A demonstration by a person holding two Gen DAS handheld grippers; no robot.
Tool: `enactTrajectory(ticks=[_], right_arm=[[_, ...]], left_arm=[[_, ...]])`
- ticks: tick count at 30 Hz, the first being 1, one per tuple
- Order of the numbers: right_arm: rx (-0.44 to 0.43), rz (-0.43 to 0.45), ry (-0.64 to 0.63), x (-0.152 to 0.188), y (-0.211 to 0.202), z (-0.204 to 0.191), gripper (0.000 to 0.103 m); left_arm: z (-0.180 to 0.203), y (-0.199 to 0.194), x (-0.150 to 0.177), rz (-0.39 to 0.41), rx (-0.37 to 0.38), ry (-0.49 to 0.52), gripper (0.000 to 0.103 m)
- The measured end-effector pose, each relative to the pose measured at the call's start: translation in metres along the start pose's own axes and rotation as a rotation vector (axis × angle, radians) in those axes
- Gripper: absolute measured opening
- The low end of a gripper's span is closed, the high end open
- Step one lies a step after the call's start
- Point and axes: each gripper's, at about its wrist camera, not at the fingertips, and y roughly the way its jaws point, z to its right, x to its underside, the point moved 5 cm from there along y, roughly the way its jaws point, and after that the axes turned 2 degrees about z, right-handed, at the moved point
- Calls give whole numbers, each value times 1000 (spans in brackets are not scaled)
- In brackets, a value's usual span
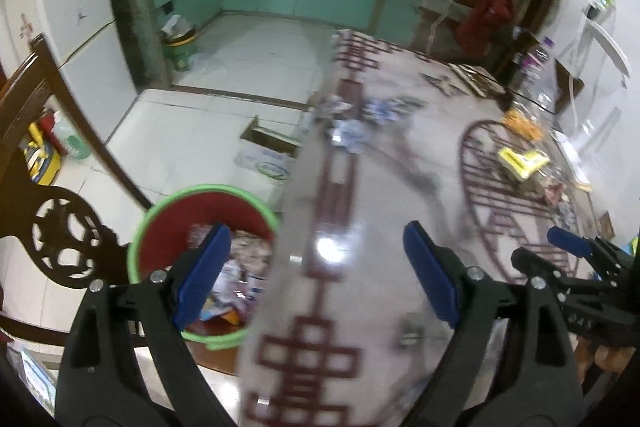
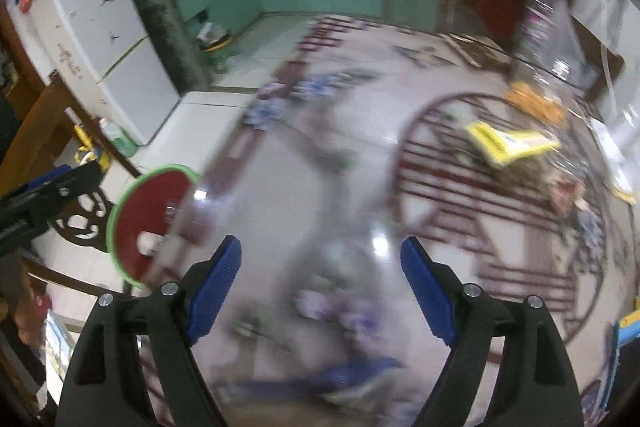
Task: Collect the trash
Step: 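Move both open tools back over the table toward the remaining trash, then grasp the crumpled brown paper with the right tool while the left tool grasps the yellow box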
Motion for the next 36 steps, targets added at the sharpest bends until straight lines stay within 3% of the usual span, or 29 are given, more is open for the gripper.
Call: enactTrajectory(ticks=[5,10,17,22,26,27,29,36], right_arm=[[109,0,50,13,-11,110,79],[212,17,117,0,-11,217,79],[223,-89,233,-18,52,326,80],[164,-135,241,-24,94,351,79],[76,-175,225,-20,114,353,54],[48,-158,243,-19,112,352,41],[17,-123,268,-19,102,355,34],[18,13,379,-3,56,382,32]], left_arm=[[72,7,15,-15,41,41,86],[142,17,27,-39,78,97,86],[219,26,20,-42,112,216,86],[264,48,-1,-33,137,304,89],[303,84,-20,-67,175,380,89],[313,93,-24,-72,182,404,90],[334,114,-32,-84,209,461,91],[396,194,-50,-178,267,586,91]])
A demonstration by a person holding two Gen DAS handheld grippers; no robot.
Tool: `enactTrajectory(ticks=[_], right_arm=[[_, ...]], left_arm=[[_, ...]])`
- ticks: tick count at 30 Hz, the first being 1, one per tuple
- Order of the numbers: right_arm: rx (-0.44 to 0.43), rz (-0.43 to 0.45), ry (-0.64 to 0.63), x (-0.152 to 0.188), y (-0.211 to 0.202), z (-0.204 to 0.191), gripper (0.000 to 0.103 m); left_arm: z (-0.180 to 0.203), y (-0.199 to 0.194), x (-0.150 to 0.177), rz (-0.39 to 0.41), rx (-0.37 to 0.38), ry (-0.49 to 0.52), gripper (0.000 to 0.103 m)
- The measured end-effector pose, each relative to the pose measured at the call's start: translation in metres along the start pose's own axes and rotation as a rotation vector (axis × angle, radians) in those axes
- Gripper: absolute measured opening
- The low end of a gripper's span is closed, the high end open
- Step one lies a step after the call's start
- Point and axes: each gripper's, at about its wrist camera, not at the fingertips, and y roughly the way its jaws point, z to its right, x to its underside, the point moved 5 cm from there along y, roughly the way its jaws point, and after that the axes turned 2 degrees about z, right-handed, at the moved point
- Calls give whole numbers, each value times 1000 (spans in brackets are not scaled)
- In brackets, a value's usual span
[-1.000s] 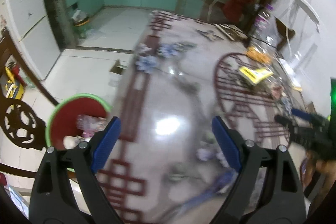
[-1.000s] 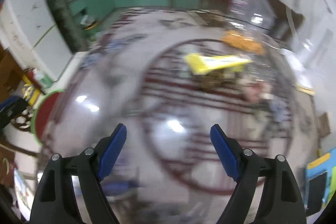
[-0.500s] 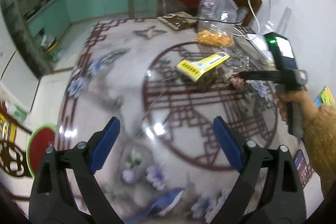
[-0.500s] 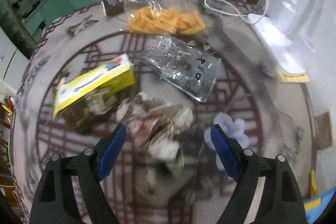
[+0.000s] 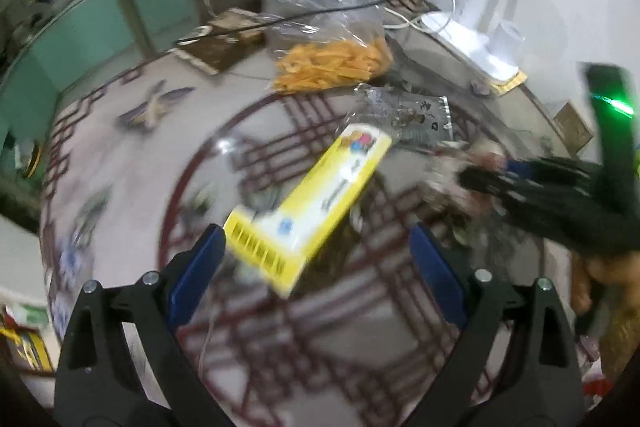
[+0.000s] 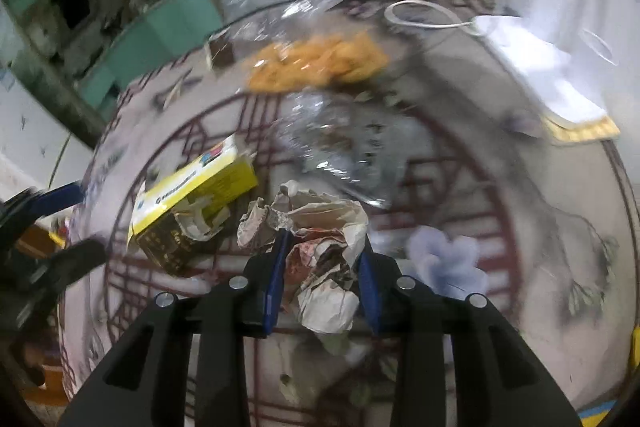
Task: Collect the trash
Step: 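Grasp the crumpled brown paper with the right tool while the left tool grasps the yellow box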
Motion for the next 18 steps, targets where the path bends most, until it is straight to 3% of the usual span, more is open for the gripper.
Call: enactTrajectory(ticks=[5,8,9,11,12,13,18], right_arm=[[12,20,69,8,-11,18,33],[17,11,84,9,-8,17,33],[16,9,87,10,-7,17,33],[21,9,87,12,-7,15,33],[24,11,82,12,-7,14,33],[29,14,71,12,-8,10,33],[23,45,19,7,-18,-8,33]], left_arm=[[11,54,-32,-70,10,54,91],[10,78,-35,-124,32,30,90],[9,82,-35,-131,45,13,84],[5,88,-33,-142,44,-22,64],[3,90,-32,-145,44,-36,49],[1,90,-30,-147,45,-52,42],[-11,65,-24,-93,33,-73,35]])
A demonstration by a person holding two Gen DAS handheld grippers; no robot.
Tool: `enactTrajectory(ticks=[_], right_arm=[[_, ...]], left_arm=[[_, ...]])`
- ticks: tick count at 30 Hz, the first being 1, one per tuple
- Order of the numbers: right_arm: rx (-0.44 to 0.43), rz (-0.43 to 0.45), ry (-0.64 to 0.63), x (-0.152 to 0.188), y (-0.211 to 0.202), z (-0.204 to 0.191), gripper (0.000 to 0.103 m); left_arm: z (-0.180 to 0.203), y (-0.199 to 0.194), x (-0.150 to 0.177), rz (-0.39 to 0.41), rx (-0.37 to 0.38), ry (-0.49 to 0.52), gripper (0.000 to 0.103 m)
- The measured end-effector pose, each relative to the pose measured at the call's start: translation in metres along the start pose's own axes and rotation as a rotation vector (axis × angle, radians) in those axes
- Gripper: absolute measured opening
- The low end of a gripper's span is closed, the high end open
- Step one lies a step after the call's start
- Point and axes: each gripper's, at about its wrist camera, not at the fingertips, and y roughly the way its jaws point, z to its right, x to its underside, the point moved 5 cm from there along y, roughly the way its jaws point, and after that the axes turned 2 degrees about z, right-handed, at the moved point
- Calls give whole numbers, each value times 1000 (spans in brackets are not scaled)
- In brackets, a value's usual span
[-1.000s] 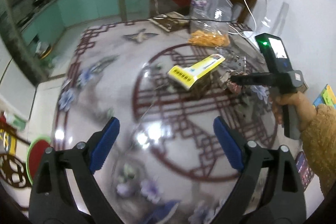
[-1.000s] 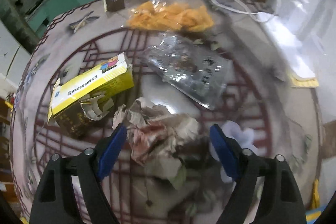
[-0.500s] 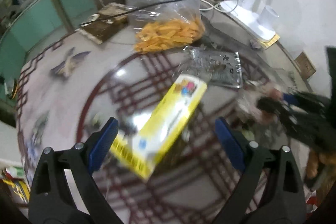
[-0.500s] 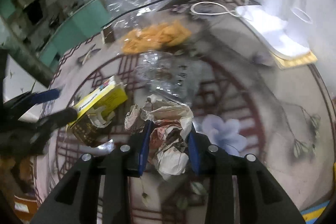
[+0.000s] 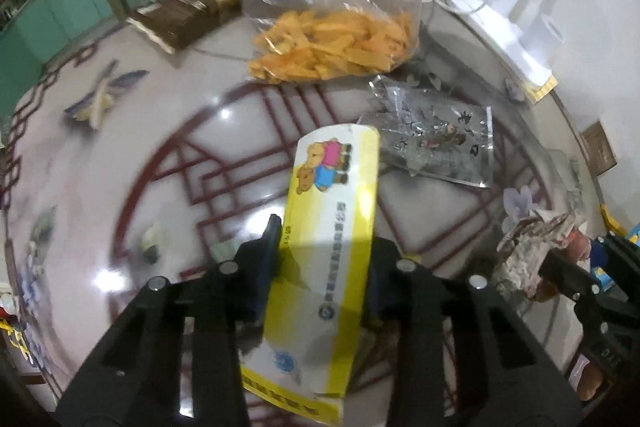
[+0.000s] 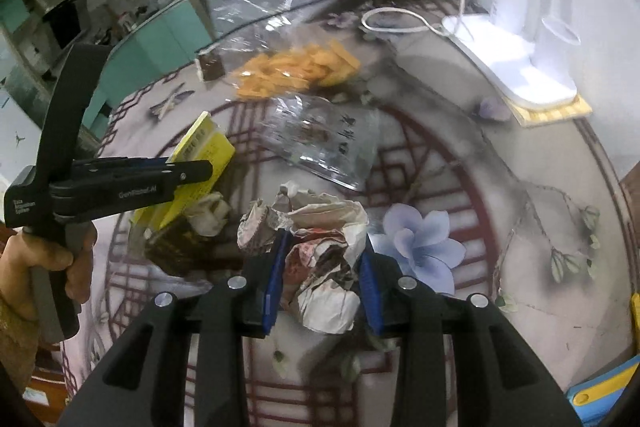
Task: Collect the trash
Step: 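Grasp the crumpled brown paper with the right tool while the left tool grasps the yellow box, then carry the yellow box and crumpled brown paper over the red bucket with both tools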
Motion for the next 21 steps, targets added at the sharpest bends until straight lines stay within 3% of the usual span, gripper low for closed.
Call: enactTrajectory(ticks=[9,21], right_arm=[[-62,38,-64,11,-37,-53,33],[-132,34,-179,54,-80,-129,33]], left_arm=[[-17,-100,30,159,-42,-90,35],[-20,-203,124,259,-121,-188,35]])
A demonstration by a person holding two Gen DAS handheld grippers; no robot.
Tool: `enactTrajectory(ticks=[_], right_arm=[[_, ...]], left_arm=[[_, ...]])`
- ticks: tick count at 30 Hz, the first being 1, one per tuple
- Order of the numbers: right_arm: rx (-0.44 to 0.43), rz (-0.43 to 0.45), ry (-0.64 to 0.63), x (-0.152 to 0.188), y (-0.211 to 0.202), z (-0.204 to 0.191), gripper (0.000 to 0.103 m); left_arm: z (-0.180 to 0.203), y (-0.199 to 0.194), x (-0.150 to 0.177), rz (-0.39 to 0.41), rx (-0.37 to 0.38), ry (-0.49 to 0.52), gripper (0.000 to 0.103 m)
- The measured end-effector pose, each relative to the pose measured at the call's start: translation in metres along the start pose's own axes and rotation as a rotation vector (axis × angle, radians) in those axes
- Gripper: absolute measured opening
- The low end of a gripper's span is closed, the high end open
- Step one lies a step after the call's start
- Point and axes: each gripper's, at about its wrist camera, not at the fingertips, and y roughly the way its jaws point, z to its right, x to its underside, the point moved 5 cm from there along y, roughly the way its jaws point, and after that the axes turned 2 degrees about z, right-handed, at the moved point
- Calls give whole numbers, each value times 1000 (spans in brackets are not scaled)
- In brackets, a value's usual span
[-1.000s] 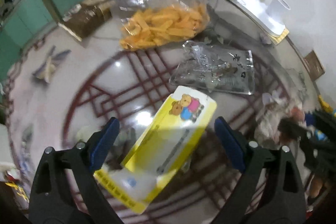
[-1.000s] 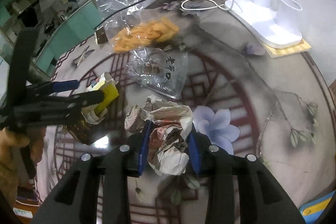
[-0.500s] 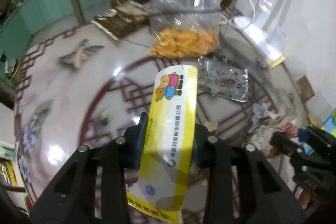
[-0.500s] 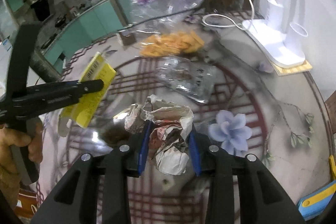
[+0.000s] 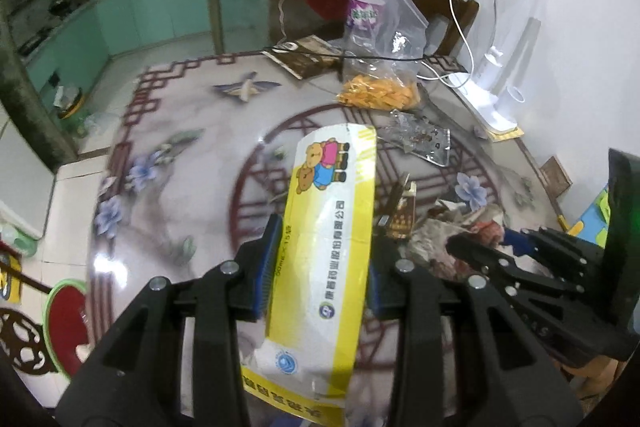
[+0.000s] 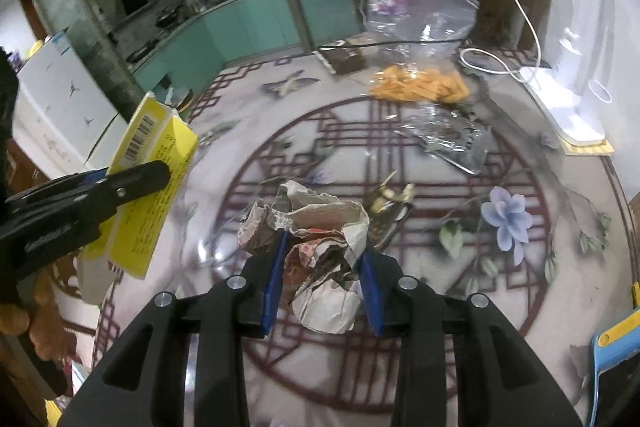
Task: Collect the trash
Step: 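Carry the yellow box and crumpled brown paper over the red bucket with both tools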
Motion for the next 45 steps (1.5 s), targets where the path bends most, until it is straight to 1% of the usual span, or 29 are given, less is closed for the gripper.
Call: enactTrajectory(ticks=[4,15,29,40,45], right_arm=[[-10,8,-31,7,-10,-21,33],[-33,21,-134,20,-26,-74,33],[-63,20,-197,30,-26,-131,33],[-55,10,-225,38,-21,-174,33],[-49,-6,-237,46,-15,-199,33]], left_arm=[[-12,-30,16,42,-46,-29,35],[-44,-72,48,82,-83,-109,35],[-86,-103,68,112,-126,-153,35],[-125,-117,88,110,-118,-180,35],[-148,-119,100,91,-111,-196,35]])
